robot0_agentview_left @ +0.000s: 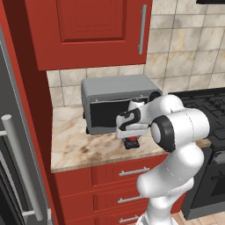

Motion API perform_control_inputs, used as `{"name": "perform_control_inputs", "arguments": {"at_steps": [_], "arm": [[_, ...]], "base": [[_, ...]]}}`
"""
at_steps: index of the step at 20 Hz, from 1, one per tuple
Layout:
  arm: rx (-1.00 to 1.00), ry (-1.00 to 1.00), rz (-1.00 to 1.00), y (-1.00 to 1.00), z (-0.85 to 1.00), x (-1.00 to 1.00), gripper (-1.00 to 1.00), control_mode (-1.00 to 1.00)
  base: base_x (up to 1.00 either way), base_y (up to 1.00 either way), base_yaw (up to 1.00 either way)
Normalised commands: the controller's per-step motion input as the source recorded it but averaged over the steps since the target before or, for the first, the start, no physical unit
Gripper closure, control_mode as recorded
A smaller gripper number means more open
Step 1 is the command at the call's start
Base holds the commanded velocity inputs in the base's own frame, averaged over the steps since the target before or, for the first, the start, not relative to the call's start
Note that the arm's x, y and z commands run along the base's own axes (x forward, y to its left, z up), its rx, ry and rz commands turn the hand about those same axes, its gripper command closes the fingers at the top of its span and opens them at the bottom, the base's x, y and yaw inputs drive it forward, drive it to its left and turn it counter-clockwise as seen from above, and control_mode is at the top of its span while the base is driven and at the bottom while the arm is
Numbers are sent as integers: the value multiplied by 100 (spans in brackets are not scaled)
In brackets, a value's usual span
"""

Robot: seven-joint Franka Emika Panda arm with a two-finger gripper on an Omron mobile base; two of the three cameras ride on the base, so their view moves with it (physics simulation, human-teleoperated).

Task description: Take the steak from the fridge and place it on the digital scale on the counter by the fridge. Wait a few seconds for a reading, then move it to the plate on the dining counter.

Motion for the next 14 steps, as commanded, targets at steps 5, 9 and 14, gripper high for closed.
{"name": "perform_control_inputs", "arguments": {"at_steps": [5,9,14], "arm": [[0,0,0,0,0,0,-100,-100],[0,0,0,0,0,0,100,-100],[0,0,0,0,0,0,100,-100]], "base": [[0,0,0],[0,0,0],[0,0,0]]}}
